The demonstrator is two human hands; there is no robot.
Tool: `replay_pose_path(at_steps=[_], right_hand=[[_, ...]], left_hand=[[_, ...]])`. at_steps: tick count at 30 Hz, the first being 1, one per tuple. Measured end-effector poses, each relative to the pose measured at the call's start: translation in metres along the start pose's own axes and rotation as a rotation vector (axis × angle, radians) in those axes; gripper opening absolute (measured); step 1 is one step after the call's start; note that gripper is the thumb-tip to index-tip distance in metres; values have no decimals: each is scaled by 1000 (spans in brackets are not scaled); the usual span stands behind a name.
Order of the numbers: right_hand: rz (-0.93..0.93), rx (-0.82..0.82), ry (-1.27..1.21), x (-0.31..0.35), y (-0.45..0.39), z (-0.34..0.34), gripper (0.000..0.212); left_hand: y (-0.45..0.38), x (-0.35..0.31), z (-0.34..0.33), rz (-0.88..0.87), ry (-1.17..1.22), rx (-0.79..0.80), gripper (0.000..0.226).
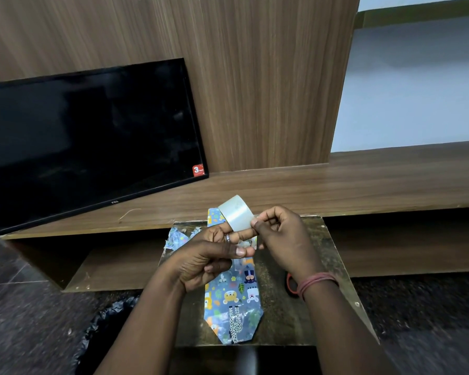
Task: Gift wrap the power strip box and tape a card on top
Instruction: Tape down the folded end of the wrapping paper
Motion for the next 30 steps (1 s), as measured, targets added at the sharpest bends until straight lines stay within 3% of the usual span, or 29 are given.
replay_pose_path(at_steps=[6,9,16,20,23,26,30], right_hand=[[-66,37,-32,-3,1,2,14],[-101,149,-47,-8,3,-1,46],[-5,235,81,-10,2,9,21],[-38,296,117,-22,4,14,20],[-16,338,130,-26,8,14,15],[-33,250,146,-33,7,23,16],[-61,-51,377,-49,-3,54,15]], left_hand=[[-3,2,8,15,-59,32,68],[-3,1,9,0,-29,-6,67],[-6,7,-3,-4,19,11,54],[-10,13,-7,15,34,57,39],[-11,16,-14,27,49,100,48],[-13,21,-13,38,112,51,46],[-17,31,-4,57,117,-75,66]])
Point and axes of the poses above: each hand's wrist, its own y-axis away from the middle knuckle, its own z-axis out of the back of the hand, x = y × z, the point moved 9 cm from there along -y, towards the middle knuckle, and after that the axes turned 14 degrees about y, right-handed, at the moved point
